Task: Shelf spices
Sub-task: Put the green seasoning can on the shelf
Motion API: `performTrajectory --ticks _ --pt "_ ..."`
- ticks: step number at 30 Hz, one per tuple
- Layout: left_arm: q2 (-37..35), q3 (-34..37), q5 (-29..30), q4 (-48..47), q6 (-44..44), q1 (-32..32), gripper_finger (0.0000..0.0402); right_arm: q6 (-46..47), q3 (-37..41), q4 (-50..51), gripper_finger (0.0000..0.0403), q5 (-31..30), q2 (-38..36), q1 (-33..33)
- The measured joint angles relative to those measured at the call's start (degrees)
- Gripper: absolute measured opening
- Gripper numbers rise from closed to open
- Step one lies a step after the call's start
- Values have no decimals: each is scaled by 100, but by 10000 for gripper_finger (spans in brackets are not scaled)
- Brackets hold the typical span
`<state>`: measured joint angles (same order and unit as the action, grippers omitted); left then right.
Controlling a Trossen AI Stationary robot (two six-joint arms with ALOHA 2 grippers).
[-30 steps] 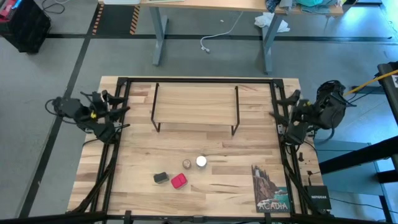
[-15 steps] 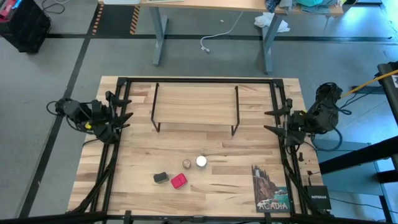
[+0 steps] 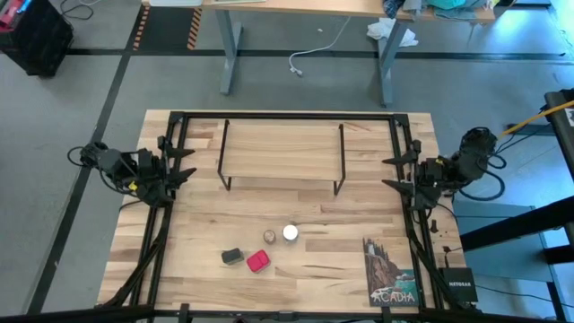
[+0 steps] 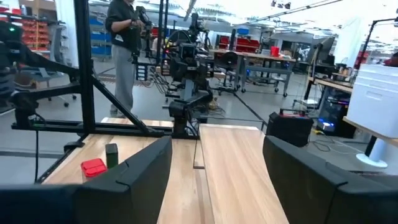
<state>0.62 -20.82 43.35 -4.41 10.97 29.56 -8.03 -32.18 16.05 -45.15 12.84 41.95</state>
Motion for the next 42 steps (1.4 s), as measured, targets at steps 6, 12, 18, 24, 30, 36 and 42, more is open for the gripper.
performTrajectory --ticks 6,12,18,24,30,36,42 --pt "2 0 -103 -65 -75 0 255 7 0 -13 260 1148 2 -943" --pt "2 0 -105 -106 -124 0 255 73 0 -12 260 2132 4 -1917" --pt "2 0 -93 -271 -153 -2 255 173 9 -3 260 3005 255 -2920" --pt "7 0 -188 -372 -166 -147 255 203 2 -397 260 4326 673 -4084" --pt "7 0 -476 -433 -218 -277 255 336 4 -792 260 5725 1406 -5312" --pt "7 115 -649 -321 -268 -395 255 354 4 -1665 260 6928 2028 -6119" --pt "15 408 -658 -211 -421 -562 255 389 4 -1744 260 7096 2324 -6427"
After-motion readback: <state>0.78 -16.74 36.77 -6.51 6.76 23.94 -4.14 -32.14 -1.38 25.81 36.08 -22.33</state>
